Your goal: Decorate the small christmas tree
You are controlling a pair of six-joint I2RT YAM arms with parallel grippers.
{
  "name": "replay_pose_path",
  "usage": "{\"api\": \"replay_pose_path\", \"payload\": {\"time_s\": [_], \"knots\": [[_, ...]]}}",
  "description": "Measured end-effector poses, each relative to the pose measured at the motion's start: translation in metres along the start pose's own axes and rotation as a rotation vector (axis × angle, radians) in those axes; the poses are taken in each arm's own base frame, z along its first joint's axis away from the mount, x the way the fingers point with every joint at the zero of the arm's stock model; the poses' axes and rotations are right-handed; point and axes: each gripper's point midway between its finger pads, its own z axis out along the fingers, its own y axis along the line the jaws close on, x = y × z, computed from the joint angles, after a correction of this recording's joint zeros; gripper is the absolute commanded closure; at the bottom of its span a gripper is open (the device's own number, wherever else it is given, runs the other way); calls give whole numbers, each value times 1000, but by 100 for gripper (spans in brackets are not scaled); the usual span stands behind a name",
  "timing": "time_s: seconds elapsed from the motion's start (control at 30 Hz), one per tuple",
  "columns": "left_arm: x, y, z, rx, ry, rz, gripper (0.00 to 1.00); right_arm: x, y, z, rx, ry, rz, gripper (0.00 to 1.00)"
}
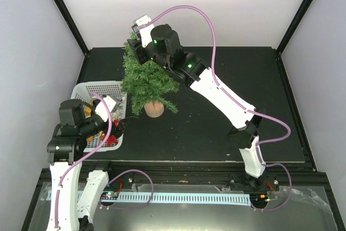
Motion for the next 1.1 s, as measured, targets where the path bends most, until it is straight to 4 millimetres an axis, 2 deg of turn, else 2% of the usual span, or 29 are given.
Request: {"api": "replay_pose_path", "payload": {"time_s": [0.07,0.1,0.27,0.43,0.63,0.8,1.1], "knots": [[0,0,0,2,-1,-1,1,1,1,1,-3,0,9,98],[0,-1,0,3,-1,-2,1,1,0,2,-2,1,11,99],[-1,-1,0,7,-3,-2,1,2,-2,2,10,-9,17,99],[0,-1,1,7,-4,-3,1,0,-12,-8,49,-1,9,99],[-1,-1,-1,-2,-16,-2,1,0,-50,-25,138,37,2,99],[-2,-1,-2,-10,-21,-1,1,4,-82,-51,204,66,-2,99],[-1,2,-1,-21,-21,-2,1,-8,-105,-98,257,45,-5,99]]}}
